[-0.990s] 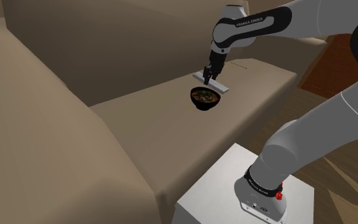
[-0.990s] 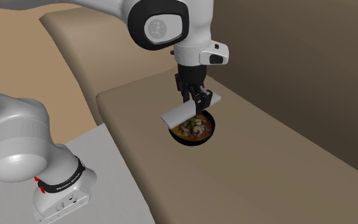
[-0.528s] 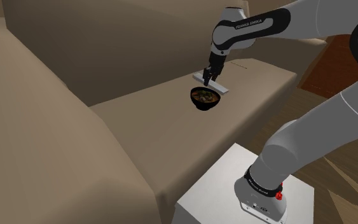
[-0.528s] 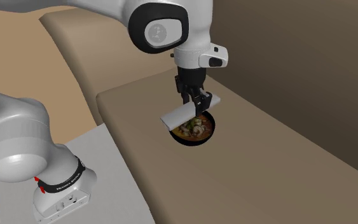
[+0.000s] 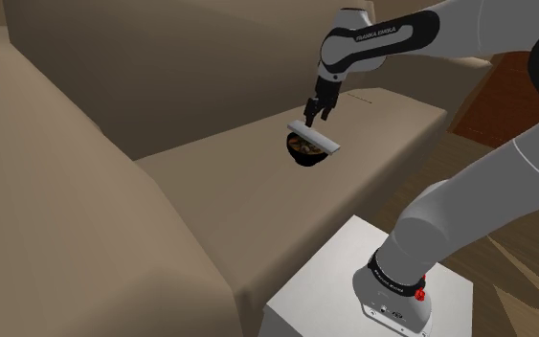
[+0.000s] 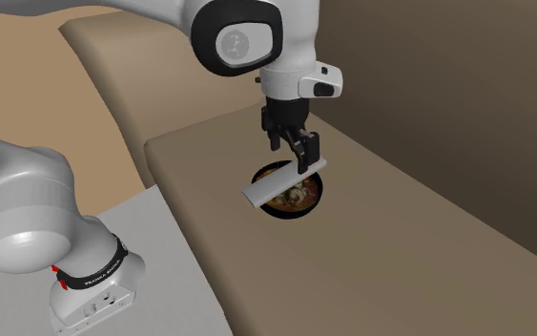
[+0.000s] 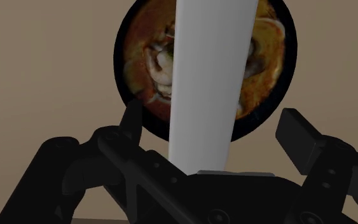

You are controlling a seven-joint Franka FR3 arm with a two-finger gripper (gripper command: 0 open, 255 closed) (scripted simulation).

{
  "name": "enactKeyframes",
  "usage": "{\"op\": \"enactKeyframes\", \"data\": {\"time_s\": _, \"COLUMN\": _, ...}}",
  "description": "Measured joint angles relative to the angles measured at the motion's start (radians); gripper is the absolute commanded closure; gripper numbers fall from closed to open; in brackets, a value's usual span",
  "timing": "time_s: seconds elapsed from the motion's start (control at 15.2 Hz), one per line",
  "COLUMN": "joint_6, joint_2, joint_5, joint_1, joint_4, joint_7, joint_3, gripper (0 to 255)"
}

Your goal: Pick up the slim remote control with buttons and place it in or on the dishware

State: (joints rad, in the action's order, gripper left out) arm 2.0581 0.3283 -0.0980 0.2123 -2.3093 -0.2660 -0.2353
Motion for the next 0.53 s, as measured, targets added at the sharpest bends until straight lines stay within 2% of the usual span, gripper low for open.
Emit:
{"op": "enactKeyframes", "data": {"time_s": 0.26, "joint_6": -0.101, "joint_2": 0.024, "joint_5": 0.001, "joint_1": -0.002, "joint_4": 0.077, "joint_7": 0.003, "joint_3": 0.009, "gripper": 0}}
{"op": "enactKeyframes", "data": {"time_s": 0.53, "joint_6": -0.115, "joint_2": 0.03, "joint_5": 0.001, "joint_1": -0.002, "joint_4": 0.085, "joint_7": 0.002, "joint_3": 0.01, "gripper": 0}}
